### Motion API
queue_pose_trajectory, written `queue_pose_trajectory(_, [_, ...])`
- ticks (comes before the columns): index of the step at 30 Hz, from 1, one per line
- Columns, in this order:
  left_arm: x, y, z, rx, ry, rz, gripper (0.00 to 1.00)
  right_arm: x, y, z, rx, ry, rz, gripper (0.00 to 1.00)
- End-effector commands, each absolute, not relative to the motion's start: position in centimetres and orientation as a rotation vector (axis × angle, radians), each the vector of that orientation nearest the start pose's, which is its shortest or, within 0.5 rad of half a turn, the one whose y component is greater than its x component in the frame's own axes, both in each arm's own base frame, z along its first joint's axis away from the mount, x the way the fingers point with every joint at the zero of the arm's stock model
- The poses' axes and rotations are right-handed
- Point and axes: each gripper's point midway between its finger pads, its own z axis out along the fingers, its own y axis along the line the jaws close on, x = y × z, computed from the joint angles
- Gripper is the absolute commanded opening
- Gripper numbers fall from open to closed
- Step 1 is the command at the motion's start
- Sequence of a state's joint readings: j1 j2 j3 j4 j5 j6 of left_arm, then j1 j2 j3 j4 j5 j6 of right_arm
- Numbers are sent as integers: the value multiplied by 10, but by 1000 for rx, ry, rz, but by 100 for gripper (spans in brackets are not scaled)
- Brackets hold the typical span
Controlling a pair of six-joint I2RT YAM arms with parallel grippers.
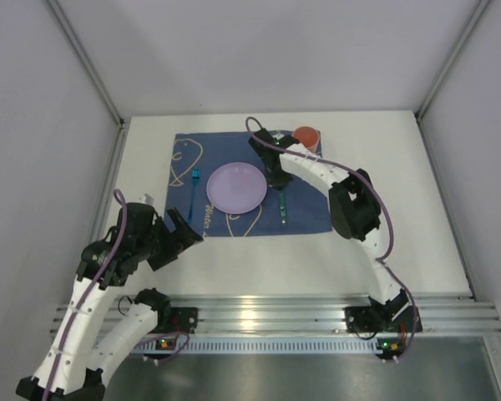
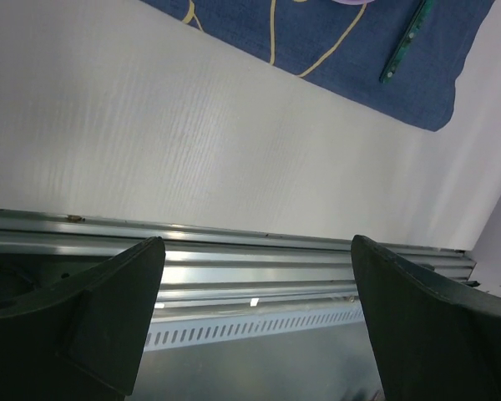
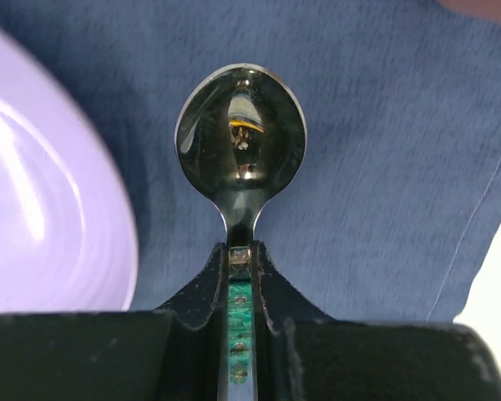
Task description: Set the dinner table for one person
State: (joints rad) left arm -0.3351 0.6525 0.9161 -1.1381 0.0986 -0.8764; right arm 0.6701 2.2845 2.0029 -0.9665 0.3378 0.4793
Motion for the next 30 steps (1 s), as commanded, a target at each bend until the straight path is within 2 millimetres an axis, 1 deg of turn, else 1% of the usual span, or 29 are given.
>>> queue_pose_trajectory(1, [146,-93,201,-690,2476,-549,98,434,272,75,-116,2640,-76,0])
queue_pose_trajectory(2, [147,-93,205,-697,2474,-547,98,436,273,74,-117,2643,-66,0])
queue_pose_trajectory(3, [150,-93,204,-704,2484,-535,98,436,272,69,-108,2658,-66,0])
queue_pose_trajectory(5, [156,-94,204,-728,2489,-521,98,435,267,66,-52,2698,-30,0])
queue_pose_trajectory(6, [158,-94,205,-737,2490,-519,98,434,265,64,-32,2713,-20,2])
queue_pose_trajectory(7, [160,-95,206,-757,2489,-518,98,434,264,63,-18,2732,13,19])
queue_pose_trajectory(8, [164,-96,210,-761,2481,-518,98,433,264,64,-16,2737,26,30])
queue_pose_trajectory(9, [169,-97,210,-764,2487,-511,98,433,264,65,-15,2737,35,39])
queue_pose_trajectory(10, [171,-97,212,-757,2483,-509,98,432,267,67,-23,2742,59,53])
queue_pose_trajectory(11, [174,-98,212,-752,2486,-505,98,432,268,67,-23,2744,68,62])
queue_pose_trajectory(12, [178,-94,211,-754,2475,-468,98,430,269,70,-27,2741,74,67])
queue_pose_trajectory(13, [180,-94,212,-731,2477,-461,98,428,272,72,-41,2738,79,68])
queue_pose_trajectory(15, [184,-94,211,-696,2480,-454,98,426,277,85,-57,2717,98,69])
queue_pose_trajectory(16, [185,-94,209,-660,2488,-442,98,421,284,89,-83,2711,110,70])
queue_pose_trajectory(17, [186,-92,208,-644,2484,-428,98,417,290,103,-100,2689,137,69])
queue_pose_trajectory(18, [188,-91,207,-624,2482,-417,98,412,294,109,-122,2680,151,69])
queue_pose_trajectory(19, [190,-89,208,-592,2473,-406,98,401,308,116,-174,2667,176,69])
queue_pose_trajectory(20, [191,-88,207,-576,2471,-394,98,394,315,137,-202,2625,211,69])
queue_pose_trajectory(21, [191,-88,208,-559,2472,-393,98,381,318,136,-234,2630,205,69])
queue_pose_trajectory(22, [190,-88,209,-526,2477,-391,98,363,334,144,-284,2600,219,69])
queue_pose_trajectory(23, [190,-89,213,-505,2473,-398,97,350,338,164,-293,2560,247,69])
queue_pose_trajectory(24, [189,-90,214,-486,2475,-403,97,333,337,157,-307,2574,219,70])
queue_pose_trajectory(25, [188,-91,215,-446,2479,-411,97,313,347,160,-314,2552,215,70])
queue_pose_trajectory(26, [186,-90,217,-423,2471,-417,97,300,348,179,-302,2513,250,70])
queue_pose_trajectory(27, [184,-90,218,-406,2465,-418,97,286,343,172,-300,2523,223,70])
queue_pose_trajectory(28, [183,-88,216,-379,2465,-404,97,270,347,176,-275,2499,215,71])
queue_pose_trajectory(29, [182,-86,219,-364,2436,-407,97,260,343,196,-251,2456,255,71])
queue_pose_trajectory(30, [182,-83,219,-362,2420,-397,97,248,335,187,-249,2459,224,72])
